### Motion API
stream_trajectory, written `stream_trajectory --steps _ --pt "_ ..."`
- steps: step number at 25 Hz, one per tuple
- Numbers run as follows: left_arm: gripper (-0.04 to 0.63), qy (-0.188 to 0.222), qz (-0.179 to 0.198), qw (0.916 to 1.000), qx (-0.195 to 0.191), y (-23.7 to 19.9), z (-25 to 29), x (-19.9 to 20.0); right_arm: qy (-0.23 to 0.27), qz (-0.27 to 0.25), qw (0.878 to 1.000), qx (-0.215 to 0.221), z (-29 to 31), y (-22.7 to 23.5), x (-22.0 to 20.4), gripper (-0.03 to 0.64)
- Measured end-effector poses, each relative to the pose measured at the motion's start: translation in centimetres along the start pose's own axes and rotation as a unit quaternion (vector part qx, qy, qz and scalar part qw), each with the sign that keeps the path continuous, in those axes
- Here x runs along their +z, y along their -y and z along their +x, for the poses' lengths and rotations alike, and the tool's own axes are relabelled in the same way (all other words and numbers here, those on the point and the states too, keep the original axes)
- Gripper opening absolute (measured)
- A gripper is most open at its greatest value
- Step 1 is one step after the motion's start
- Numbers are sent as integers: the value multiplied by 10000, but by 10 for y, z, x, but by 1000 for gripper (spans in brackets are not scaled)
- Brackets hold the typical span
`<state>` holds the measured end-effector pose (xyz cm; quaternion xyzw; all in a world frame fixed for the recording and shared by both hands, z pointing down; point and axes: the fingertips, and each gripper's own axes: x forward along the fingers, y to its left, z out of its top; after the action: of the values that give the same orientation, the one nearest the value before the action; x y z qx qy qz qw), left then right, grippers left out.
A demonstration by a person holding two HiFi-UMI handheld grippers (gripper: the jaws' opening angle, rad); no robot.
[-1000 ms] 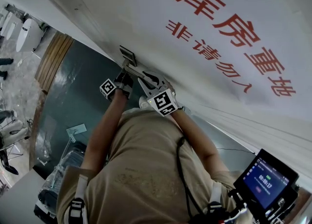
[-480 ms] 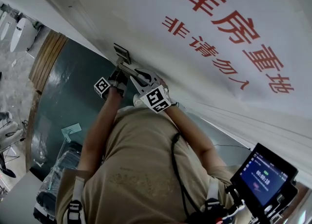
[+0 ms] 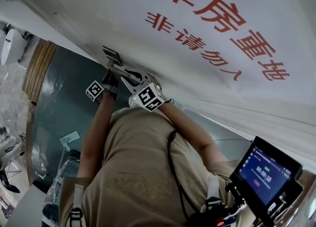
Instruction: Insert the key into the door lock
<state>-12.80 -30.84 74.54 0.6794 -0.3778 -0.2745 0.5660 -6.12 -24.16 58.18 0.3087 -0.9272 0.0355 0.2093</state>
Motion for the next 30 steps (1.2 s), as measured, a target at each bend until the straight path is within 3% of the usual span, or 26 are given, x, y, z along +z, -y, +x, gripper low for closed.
stream_trajectory --steps 3,6,9,14,20,30 --pt "34 -20 114 9999 23 -1 0 1 6 -3 10000 -2 2 0 1 83" --pt "34 -43 467 9989 48 -2 0 5 -12 4 10000 8 3 -2 0 83" --pt "34 -38 180 9998 39 -1 1 2 -22 14 10000 22 4 -4 -1 83" --pt "34 -32 125 9999 39 0 4 0 -83 15 10000 52 4 -9 -6 83" --pt "34 218 -403 9989 -8 -2 3 1 -80 -12 10000 29 4 -10 -10 83" --pt "34 241 -586 9979 -104 -3 4 2 -64 -7 9999 117 3 -13 -8 83"
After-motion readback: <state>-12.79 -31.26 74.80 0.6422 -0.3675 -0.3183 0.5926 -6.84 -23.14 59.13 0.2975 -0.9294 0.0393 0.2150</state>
